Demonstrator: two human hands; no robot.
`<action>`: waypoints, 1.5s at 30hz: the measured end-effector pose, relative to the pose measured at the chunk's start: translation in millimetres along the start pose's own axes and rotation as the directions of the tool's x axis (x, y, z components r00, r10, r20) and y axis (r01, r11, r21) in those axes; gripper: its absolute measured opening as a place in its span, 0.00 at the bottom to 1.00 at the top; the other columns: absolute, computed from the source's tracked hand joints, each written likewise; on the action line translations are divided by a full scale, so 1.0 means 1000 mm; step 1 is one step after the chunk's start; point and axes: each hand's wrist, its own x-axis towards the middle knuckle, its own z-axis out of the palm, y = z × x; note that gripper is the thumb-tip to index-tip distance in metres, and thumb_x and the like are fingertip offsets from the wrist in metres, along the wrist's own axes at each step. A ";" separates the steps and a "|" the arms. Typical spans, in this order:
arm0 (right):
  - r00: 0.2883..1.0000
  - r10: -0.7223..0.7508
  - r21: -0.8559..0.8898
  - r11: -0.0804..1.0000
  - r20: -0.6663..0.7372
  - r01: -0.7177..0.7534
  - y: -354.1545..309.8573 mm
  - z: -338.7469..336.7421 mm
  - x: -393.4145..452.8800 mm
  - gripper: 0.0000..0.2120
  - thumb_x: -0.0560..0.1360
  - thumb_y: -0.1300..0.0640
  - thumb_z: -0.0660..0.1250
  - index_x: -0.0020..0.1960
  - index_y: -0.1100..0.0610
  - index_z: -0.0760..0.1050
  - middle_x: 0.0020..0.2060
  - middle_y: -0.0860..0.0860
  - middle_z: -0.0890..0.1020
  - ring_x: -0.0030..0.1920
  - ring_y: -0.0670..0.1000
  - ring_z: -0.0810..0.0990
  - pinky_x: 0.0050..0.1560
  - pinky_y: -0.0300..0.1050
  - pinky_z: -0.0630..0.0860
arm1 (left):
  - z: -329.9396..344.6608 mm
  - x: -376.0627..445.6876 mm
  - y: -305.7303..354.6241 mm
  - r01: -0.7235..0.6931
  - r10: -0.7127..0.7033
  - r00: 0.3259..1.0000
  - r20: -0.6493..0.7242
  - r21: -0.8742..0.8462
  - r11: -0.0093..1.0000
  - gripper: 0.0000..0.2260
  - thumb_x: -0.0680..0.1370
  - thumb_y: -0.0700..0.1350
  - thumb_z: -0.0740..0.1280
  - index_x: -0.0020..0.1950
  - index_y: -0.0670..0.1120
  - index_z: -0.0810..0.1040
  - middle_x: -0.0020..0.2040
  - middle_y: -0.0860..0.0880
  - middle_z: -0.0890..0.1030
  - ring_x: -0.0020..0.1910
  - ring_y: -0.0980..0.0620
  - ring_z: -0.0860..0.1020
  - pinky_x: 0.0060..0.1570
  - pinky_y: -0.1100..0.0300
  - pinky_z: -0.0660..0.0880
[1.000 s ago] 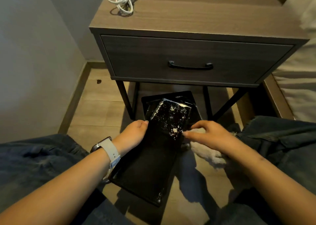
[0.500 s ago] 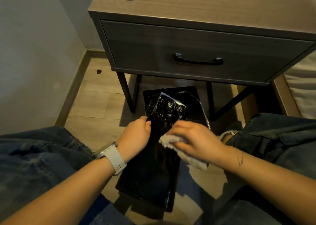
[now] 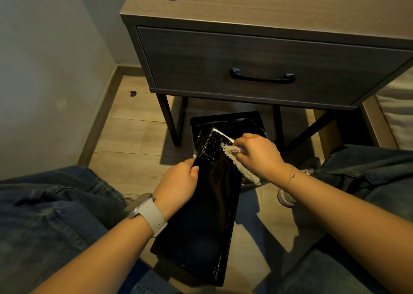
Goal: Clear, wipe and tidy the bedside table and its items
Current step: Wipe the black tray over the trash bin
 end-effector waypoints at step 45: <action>0.979 -0.192 -0.105 0.977 -0.065 0.185 0.010 0.001 -0.016 0.12 0.70 0.54 0.70 0.53 0.52 0.81 0.45 0.50 0.77 0.47 0.55 0.79 0.38 0.47 0.74 | 0.014 -0.028 0.008 -0.040 0.039 0.999 -0.009 -0.219 0.975 0.12 0.82 0.47 0.59 0.62 0.53 0.79 0.49 0.53 0.84 0.50 0.55 0.80 0.55 0.54 0.76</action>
